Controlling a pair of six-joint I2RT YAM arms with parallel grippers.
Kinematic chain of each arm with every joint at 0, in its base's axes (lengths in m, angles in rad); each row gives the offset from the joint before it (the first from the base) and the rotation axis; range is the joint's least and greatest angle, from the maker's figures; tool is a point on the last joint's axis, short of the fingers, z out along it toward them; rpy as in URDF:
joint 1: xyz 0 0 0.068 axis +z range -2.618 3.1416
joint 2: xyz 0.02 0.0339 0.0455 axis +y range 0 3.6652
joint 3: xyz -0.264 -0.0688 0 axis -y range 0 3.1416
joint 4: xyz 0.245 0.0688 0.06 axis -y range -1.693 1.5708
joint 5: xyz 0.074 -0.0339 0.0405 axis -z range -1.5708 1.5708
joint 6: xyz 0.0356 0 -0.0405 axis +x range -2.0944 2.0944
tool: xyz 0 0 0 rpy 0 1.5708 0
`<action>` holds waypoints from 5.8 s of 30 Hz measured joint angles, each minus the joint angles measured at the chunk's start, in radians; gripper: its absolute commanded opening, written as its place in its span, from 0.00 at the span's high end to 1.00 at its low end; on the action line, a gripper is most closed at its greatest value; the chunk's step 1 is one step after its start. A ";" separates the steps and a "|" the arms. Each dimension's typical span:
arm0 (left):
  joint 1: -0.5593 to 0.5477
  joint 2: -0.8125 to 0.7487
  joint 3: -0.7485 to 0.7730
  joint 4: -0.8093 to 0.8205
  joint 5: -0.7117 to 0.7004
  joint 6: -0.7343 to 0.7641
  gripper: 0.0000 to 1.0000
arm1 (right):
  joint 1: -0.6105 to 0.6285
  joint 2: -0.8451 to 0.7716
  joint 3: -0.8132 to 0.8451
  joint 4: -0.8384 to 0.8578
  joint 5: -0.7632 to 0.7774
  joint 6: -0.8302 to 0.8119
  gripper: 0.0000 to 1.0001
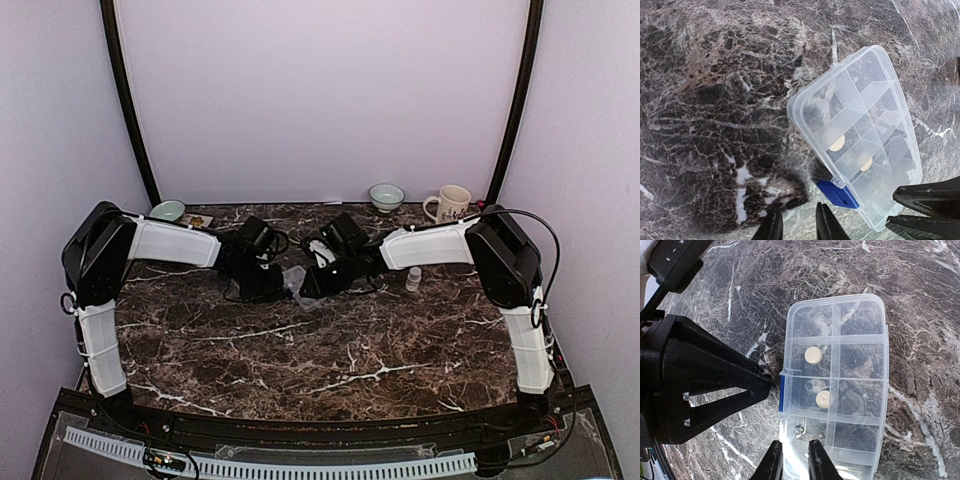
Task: Sort the pills into containers
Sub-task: Close the lid of the pill container, then reset both arms
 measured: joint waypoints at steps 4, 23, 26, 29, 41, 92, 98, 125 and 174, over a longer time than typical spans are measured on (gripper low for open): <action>0.000 0.000 0.000 0.000 0.001 0.000 0.75 | 0.000 0.000 0.002 -0.004 0.000 0.000 0.82; 0.000 0.009 0.014 -0.004 0.006 -0.003 0.75 | 0.000 -0.032 0.002 -0.024 0.027 -0.001 0.66; 0.000 0.011 0.017 -0.005 0.006 -0.003 0.75 | -0.005 -0.049 0.002 -0.025 0.039 -0.002 0.64; 0.000 0.013 0.019 -0.005 0.006 -0.003 0.75 | -0.013 -0.053 0.002 -0.026 0.043 -0.003 0.63; 0.000 0.020 0.027 -0.005 0.010 -0.003 0.75 | -0.071 -0.013 0.015 -0.025 0.016 0.001 0.67; 0.000 0.104 0.148 -0.063 -0.111 0.033 1.00 | -0.114 0.093 0.047 0.063 -0.200 0.193 0.76; 0.000 0.106 0.150 -0.063 -0.092 0.035 1.00 | -0.114 0.099 0.049 0.069 -0.215 0.221 0.77; -0.008 0.091 0.141 -0.088 -0.138 0.022 0.97 | -0.114 0.084 0.087 -0.011 -0.091 0.098 0.58; 0.114 -0.666 -0.450 0.479 -0.671 0.484 0.15 | -0.406 -0.955 -0.719 0.105 1.018 -0.089 0.13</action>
